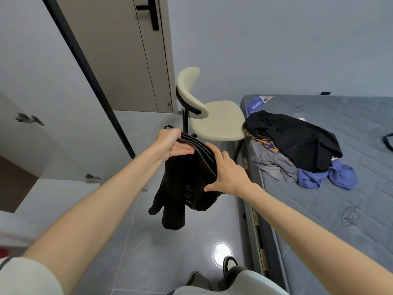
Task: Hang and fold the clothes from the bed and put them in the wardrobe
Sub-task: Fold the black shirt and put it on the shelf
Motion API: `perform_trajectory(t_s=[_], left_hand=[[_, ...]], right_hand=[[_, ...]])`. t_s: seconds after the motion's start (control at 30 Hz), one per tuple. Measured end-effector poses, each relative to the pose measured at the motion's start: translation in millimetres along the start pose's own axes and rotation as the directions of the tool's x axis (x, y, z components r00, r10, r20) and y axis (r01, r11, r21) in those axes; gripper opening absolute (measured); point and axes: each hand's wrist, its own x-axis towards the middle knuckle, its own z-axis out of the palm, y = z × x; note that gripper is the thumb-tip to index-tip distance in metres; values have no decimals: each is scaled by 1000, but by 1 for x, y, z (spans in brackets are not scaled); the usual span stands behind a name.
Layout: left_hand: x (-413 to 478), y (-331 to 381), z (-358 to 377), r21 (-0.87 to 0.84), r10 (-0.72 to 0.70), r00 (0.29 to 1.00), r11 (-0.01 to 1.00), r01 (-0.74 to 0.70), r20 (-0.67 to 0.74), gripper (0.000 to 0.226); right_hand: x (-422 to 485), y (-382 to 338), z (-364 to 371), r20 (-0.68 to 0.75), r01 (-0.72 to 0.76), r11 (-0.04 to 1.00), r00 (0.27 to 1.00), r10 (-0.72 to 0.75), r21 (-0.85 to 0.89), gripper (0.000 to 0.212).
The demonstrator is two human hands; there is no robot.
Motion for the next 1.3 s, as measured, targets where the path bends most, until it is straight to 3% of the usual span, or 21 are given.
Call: perform_trajectory(t_s=[0.17,0.3,0.4,0.53,0.67,0.77,0.87,1.03,1.13,1.3], left_hand=[[5,9,-10,68,27,999,997,-26,-17,25],[12,13,-13,126,58,998,990,-56,-9,27],[21,14,-13,281,152,988,949,-146,0,23],[29,10,-18,613,321,944,732,-296,73,15],[32,6,-26,789,396,908,512,-339,133,14],[35,2,-31,868,432,890,376,-325,146,13],[39,0,-34,853,403,906,419,-312,133,11],[50,5,-28,703,227,970,675,-221,87,17],[56,7,-18,617,84,984,769,-164,157,18],[86,-4,4,521,32,948,829,-203,318,24]], right_hand=[[0,5,8,-111,34,999,993,-33,12,81],[6,7,6,-56,-30,999,998,28,-23,56],[12,11,0,-7,-83,994,997,83,-67,42],[23,22,-18,-119,-108,962,990,80,-249,38],[31,26,-27,-157,-111,904,986,49,-413,41],[32,27,-30,-171,-135,896,983,68,-423,46],[30,31,-32,-184,-131,930,980,69,-345,41],[29,49,-37,-217,-146,982,961,170,122,28],[32,63,-41,-242,-141,932,943,230,335,31],[45,98,-50,-238,-125,870,935,264,476,29]])
